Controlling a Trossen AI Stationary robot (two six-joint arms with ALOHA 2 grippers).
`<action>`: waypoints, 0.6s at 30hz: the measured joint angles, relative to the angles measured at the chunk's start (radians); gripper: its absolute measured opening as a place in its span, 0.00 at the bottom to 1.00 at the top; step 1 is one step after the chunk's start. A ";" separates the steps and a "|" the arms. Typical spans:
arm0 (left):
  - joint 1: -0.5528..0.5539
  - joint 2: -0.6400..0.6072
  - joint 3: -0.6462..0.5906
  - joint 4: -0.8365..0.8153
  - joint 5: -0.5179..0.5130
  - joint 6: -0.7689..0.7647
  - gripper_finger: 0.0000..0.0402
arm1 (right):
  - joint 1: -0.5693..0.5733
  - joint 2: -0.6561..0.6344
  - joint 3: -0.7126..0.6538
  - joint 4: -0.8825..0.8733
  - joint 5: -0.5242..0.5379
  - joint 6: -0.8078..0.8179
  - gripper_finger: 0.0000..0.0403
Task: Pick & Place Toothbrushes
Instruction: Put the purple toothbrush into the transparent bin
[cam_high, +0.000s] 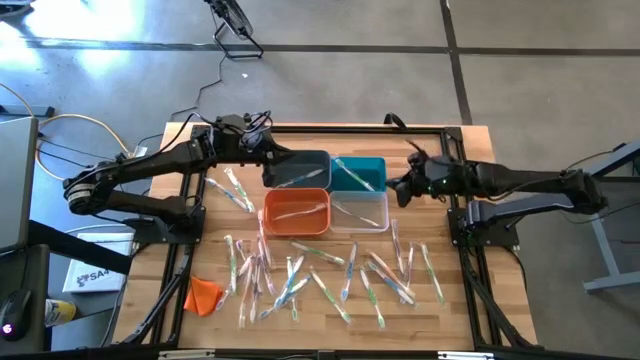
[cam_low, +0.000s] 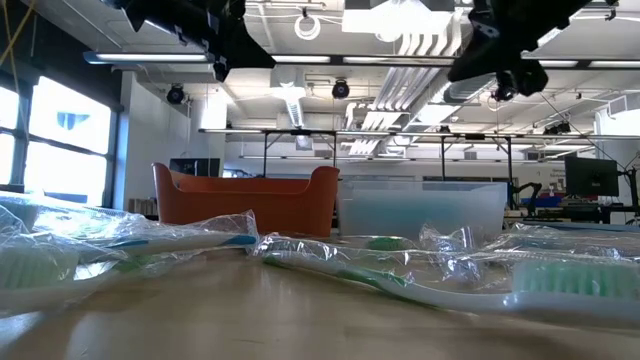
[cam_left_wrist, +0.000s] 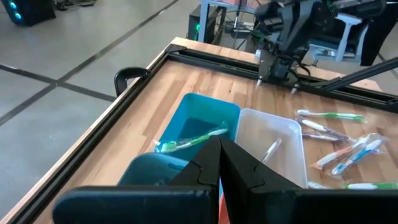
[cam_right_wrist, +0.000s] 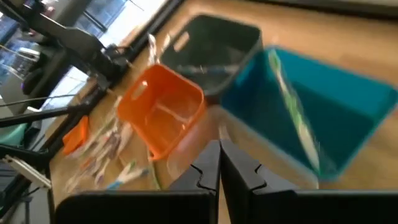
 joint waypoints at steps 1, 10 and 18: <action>0.000 0.000 0.000 0.000 0.000 0.000 0.00 | 0.023 0.000 0.000 -0.015 0.013 0.028 0.01; 0.000 0.000 0.000 -0.002 0.000 -0.003 0.00 | 0.208 0.009 0.000 -0.076 0.142 0.239 0.01; 0.000 0.000 0.000 -0.002 0.000 -0.003 0.00 | 0.286 0.012 0.000 -0.135 0.201 0.432 0.01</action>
